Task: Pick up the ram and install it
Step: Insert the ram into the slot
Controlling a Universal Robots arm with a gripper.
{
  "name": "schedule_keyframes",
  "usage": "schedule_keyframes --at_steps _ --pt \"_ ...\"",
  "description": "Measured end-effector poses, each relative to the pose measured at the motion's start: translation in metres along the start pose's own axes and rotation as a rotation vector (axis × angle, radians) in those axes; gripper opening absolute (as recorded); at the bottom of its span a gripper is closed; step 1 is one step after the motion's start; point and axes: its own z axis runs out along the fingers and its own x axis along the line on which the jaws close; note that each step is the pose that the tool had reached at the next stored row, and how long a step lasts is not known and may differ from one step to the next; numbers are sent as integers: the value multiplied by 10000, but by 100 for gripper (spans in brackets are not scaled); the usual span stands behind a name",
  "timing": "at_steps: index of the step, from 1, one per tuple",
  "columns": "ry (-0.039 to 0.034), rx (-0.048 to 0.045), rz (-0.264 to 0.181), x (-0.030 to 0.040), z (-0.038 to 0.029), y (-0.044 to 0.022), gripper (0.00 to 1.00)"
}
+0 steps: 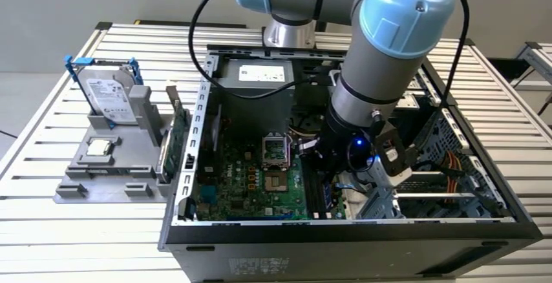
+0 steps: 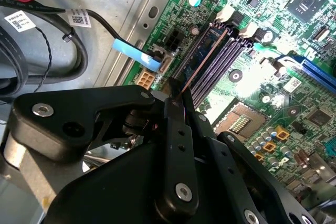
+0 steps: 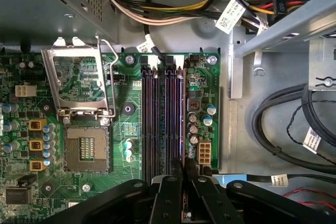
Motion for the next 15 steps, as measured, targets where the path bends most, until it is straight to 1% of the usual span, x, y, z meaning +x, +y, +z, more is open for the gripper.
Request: schedule_keyframes --at_steps 5,15 --pt "0 2 -96 6 1 0 0" --pt "1 4 -98 6 17 0 0"
